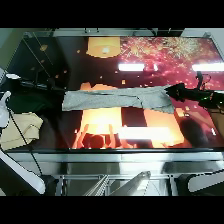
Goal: Fold the shirts.
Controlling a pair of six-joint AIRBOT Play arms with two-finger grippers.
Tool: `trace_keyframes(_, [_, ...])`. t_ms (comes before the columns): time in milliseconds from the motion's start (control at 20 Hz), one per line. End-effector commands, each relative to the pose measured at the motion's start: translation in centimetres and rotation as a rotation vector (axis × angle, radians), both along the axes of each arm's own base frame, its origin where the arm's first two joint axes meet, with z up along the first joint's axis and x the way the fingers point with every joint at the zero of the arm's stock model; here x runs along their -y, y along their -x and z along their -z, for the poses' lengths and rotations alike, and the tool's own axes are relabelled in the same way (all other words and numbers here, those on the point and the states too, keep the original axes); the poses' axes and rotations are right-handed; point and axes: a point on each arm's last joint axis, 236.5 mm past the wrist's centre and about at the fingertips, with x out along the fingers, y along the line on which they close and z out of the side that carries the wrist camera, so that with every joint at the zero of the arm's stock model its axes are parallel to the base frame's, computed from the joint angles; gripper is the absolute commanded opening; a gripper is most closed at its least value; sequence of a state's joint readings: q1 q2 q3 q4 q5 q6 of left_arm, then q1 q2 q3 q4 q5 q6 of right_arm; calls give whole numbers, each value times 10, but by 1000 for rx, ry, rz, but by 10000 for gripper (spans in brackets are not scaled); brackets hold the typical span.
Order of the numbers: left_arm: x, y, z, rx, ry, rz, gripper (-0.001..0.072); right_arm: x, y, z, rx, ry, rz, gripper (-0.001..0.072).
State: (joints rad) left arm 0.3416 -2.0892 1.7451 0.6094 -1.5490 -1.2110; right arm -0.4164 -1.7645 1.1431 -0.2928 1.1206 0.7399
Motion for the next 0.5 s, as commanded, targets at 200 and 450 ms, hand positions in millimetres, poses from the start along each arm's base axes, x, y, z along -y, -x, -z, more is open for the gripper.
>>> trace_keyframes(200, [-12,-20,-72,85,-26,31,298,49,16,13,-179,161,-19,646])
trace_keyframes(450, [22,-16,-68,72,-19,96,296,27,25,51,-290,94,-57,644])
